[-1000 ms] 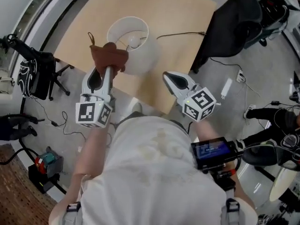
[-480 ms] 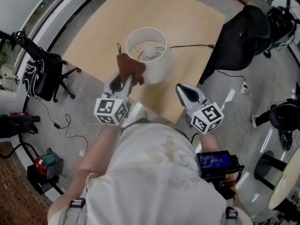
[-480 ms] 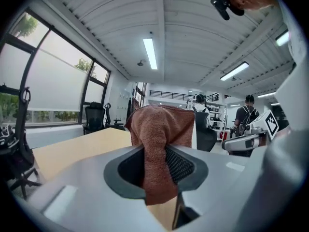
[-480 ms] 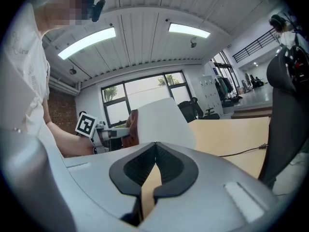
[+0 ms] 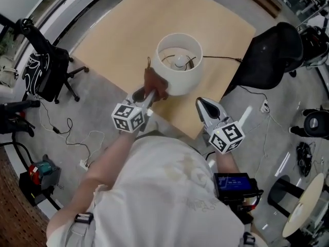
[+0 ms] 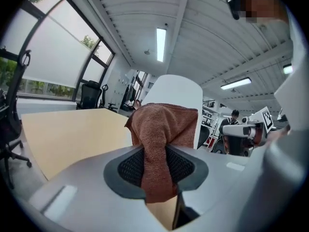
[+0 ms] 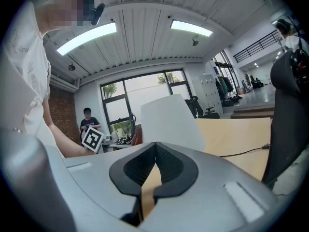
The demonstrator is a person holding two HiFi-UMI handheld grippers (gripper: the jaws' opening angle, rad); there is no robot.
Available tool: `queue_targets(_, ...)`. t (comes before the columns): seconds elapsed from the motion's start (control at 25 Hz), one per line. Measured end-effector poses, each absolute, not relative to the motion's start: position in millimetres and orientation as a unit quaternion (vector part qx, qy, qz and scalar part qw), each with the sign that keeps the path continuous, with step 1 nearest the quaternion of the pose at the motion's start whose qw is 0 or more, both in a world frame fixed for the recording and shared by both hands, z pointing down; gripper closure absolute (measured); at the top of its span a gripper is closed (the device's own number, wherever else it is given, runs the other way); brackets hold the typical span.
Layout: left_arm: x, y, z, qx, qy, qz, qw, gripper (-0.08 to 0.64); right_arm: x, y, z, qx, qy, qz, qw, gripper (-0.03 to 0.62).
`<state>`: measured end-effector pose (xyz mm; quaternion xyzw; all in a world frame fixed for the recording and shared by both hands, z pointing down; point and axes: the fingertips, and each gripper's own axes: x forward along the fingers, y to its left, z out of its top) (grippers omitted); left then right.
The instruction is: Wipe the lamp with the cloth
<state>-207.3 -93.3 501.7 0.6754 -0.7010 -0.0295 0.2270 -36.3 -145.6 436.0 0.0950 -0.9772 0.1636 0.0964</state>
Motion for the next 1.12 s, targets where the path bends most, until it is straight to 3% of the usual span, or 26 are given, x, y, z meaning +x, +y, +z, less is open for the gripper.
queue_targets(0.48, -274, -123, 358, 0.721, -0.667, -0.141, 0.122, 0.442, -54, -136, 435, 0.144, -0.971, 0.159, 0.103, 0.58)
queue_targets(0.68, -290, -149, 376, 0.737, -0.645, -0.107, 0.171, 0.442, -61, -125, 441, 0.183, -0.964, 0.161, 0.105, 0.58)
queue_targets(1.12, -287, -141, 429, 0.759, -0.624, -0.052, 0.181, 0.443, -62, -107, 429, 0.24, -0.954, 0.142, 0.111, 0.58)
